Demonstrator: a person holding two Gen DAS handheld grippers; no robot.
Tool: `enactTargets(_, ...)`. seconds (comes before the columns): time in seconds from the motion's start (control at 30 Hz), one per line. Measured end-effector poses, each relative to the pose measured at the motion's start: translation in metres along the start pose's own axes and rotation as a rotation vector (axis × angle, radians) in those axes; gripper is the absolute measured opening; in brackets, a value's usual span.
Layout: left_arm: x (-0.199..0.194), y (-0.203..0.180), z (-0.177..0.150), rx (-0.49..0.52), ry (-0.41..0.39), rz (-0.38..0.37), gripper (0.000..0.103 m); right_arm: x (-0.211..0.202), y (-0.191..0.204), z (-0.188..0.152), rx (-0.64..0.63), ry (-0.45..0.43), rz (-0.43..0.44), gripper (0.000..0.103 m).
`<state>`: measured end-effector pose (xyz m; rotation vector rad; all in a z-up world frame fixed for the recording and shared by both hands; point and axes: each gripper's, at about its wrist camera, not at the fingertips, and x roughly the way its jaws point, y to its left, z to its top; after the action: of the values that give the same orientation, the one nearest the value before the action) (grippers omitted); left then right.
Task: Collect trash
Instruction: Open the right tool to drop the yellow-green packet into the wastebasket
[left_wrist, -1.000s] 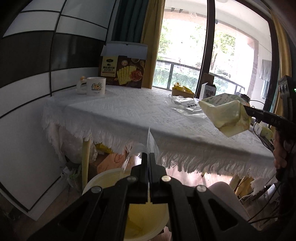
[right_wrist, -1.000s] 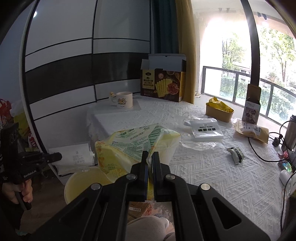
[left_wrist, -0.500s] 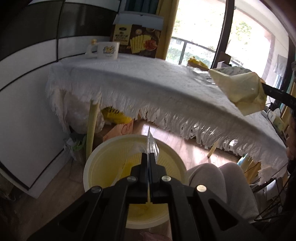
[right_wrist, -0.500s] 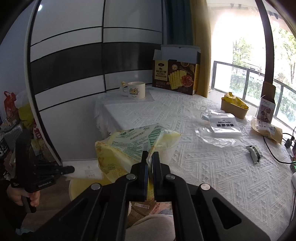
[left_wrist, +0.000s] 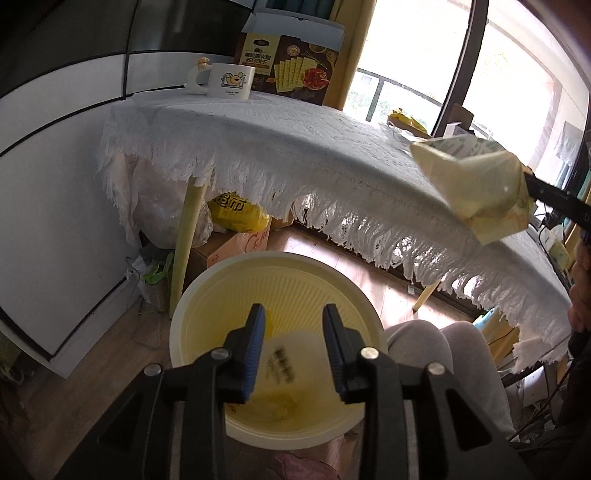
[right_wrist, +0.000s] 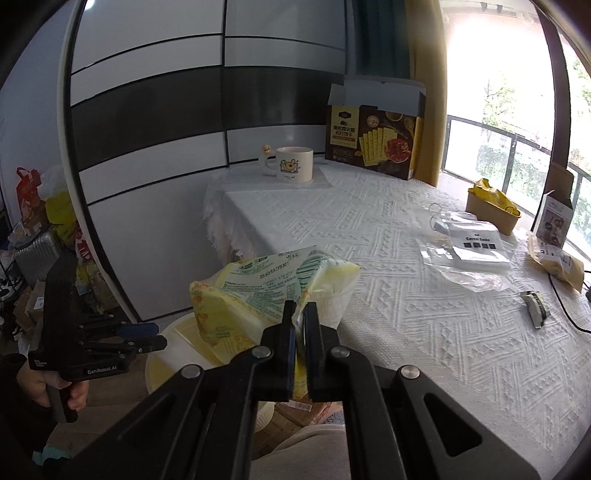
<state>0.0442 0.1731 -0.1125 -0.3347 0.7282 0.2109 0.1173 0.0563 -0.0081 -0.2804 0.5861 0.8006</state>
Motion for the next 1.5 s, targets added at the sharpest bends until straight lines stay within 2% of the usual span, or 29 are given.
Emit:
enactTargets(0.33, -0.018, 0.022, 0.001, -0.044, -0.048, 0.055, 0.038, 0.029, 0.026, -0.008, -0.031, 0.058, 0.069, 0.004)
enactTargets(0.8, -0.033, 0.058, -0.001, -0.113, -0.090, 0.140, 0.040, 0.096, 0.064, -0.024, -0.094, 0.217, 0.159, 0.004)
enactTargets(0.83, -0.033, 0.060, -0.002, -0.118, -0.091, 0.144, 0.040, 0.101, 0.067, -0.025, -0.102, 0.230, 0.160, 0.005)
enactTargets(0.9, -0.034, 0.063, -0.002, -0.128, -0.099, 0.152, 0.040, 0.110, 0.073, -0.026, -0.112, 0.253, 0.159, 0.015)
enactTargets(0.97, -0.035, 0.065, 0.000, -0.136, -0.107, 0.157, 0.040, 0.115, 0.076, -0.029, -0.115, 0.266, 0.165, 0.038)
enactTargets(1.0, -0.035, 0.066, 0.000, -0.137, -0.108, 0.157, 0.040, 0.117, 0.077, -0.030, -0.114, 0.267, 0.171, 0.040)
enactTargets(1.17, -0.033, 0.064, 0.002, -0.131, -0.107, 0.150, 0.041, 0.119, 0.076, -0.030, -0.107, 0.269, 0.172, 0.041)
enactTargets(1.5, -0.032, 0.043, 0.009, -0.091, -0.112, 0.129, 0.041, 0.095, 0.061, -0.024, -0.080, 0.228, 0.134, 0.041)
